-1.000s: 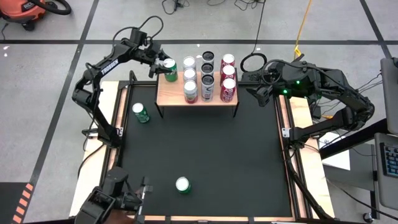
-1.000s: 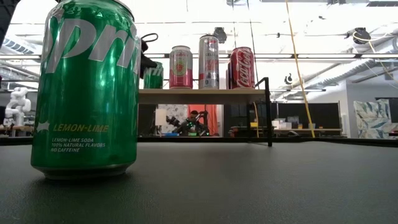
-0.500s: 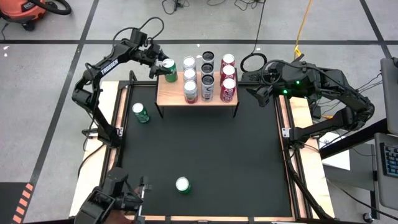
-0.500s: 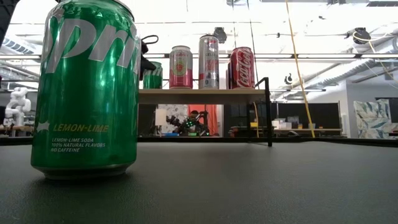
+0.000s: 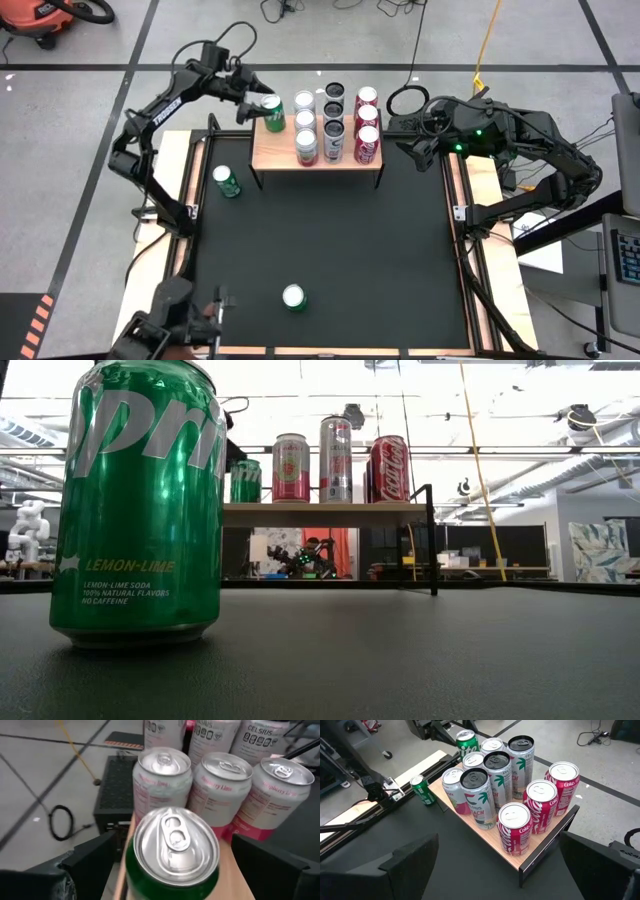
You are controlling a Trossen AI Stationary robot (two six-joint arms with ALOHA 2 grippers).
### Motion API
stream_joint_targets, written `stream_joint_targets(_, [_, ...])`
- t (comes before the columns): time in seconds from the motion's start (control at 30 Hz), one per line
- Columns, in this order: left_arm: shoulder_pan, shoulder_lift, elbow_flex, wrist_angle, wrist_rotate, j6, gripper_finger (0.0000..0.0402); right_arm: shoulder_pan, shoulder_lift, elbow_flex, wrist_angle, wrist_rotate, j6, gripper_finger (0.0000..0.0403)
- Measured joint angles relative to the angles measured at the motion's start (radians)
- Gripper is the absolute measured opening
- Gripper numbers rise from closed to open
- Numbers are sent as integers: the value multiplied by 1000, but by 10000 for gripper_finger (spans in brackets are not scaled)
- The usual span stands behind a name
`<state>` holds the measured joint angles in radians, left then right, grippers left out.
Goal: Place canned beverage on shelf
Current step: Put the middle green soda can on the shelf
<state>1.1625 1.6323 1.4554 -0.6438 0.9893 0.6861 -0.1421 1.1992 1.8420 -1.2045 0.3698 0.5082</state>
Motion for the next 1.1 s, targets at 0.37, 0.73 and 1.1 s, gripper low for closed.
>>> stream_joint_targets(0.37, [-16,-174,62,9,-168,-155,387,0,0,0,0,0,-4,391])
stream_joint_targets(0.73, [-143,-375,76,-12,-180,-395,371,0,0,0,3,26,-8,391])
stream_joint_targets(1.1, [-233,-377,65,-374,-201,-343,294,0,18,0,4,29,-6,391])
